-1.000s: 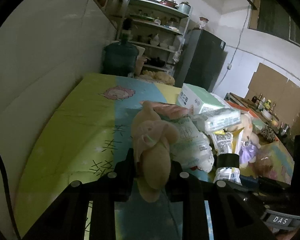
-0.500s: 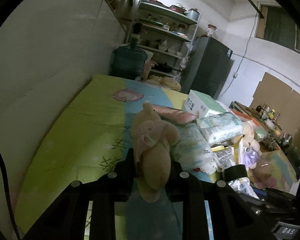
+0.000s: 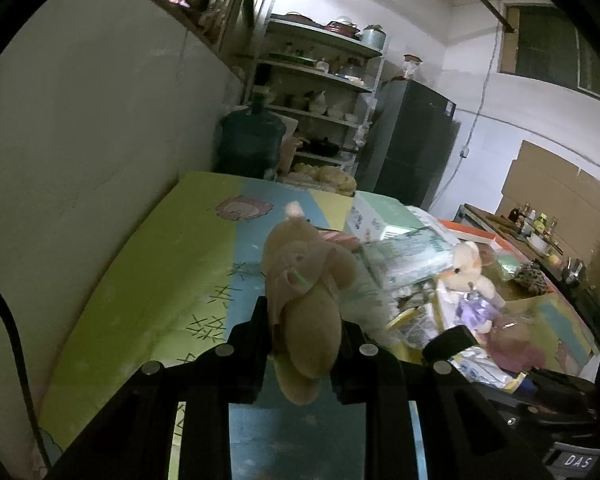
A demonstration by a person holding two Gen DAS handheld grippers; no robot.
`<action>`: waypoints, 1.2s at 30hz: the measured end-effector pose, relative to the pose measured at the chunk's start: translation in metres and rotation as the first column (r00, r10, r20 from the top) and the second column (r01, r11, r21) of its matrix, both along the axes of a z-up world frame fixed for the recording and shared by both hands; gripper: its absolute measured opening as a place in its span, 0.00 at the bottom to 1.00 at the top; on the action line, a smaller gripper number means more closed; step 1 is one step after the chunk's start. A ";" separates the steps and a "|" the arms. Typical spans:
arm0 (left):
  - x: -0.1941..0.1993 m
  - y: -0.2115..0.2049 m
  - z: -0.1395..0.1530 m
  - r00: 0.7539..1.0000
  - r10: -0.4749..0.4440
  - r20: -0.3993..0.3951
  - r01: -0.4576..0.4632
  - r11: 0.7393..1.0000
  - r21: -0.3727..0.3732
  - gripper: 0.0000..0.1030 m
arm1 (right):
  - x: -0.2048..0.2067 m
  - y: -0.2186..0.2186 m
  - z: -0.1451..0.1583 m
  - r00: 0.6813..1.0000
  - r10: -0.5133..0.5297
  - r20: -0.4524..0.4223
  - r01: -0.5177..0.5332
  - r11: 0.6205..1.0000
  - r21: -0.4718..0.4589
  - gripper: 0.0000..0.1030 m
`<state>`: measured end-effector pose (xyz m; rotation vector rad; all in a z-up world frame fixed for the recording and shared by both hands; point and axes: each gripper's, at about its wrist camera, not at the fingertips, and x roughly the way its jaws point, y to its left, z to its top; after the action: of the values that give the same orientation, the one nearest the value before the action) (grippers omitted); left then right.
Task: Organize soft objects
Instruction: 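Lift the pink bunny with the left tool while the right tool lifts the snack bag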
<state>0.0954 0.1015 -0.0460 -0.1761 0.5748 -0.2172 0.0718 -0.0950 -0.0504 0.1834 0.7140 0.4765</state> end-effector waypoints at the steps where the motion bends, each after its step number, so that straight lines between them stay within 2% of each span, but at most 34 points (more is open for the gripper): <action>1: -0.002 -0.002 0.001 1.000 -0.002 0.002 0.002 1.000 0.000 0.25 | -0.001 0.000 0.000 1.000 -0.001 0.000 0.001 1.000 -0.001 0.36; 14: -0.017 -0.018 0.020 0.999 -0.028 0.045 0.027 1.000 0.016 0.25 | -0.010 -0.011 0.012 0.999 -0.002 0.035 0.001 1.000 0.027 0.33; 18: -0.019 -0.024 0.023 0.998 -0.040 0.048 0.039 0.999 0.021 0.25 | -0.010 -0.014 0.009 1.000 0.007 0.016 -0.007 1.000 0.024 0.33; 22: -0.021 -0.028 0.022 0.998 -0.049 0.046 0.048 0.999 0.021 0.25 | 0.002 -0.020 -0.013 0.994 0.018 -0.109 -0.013 0.999 0.044 0.39; 24: -0.022 -0.029 0.022 0.998 -0.052 0.043 0.051 0.998 0.019 0.25 | 0.006 -0.024 -0.022 0.990 0.001 -0.142 0.006 0.999 0.047 0.46; 29: -0.023 -0.034 0.022 0.997 -0.061 0.044 0.060 0.998 0.023 0.25 | 0.012 -0.024 -0.021 0.990 0.014 -0.137 -0.002 0.996 0.085 0.57; 33: -0.024 -0.035 0.022 0.997 -0.061 0.043 0.060 0.998 0.025 0.25 | 0.019 -0.017 -0.024 0.992 0.008 -0.125 -0.001 0.998 0.060 0.57; 36: -0.024 -0.036 0.022 0.997 -0.060 0.041 0.059 0.998 0.026 0.25 | 0.018 -0.011 -0.024 0.995 0.003 -0.099 -0.002 1.000 0.005 0.58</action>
<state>0.0713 0.0657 -0.0244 -0.1306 0.5414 -0.2711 0.0902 -0.1065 -0.0745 0.2123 0.8103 0.4741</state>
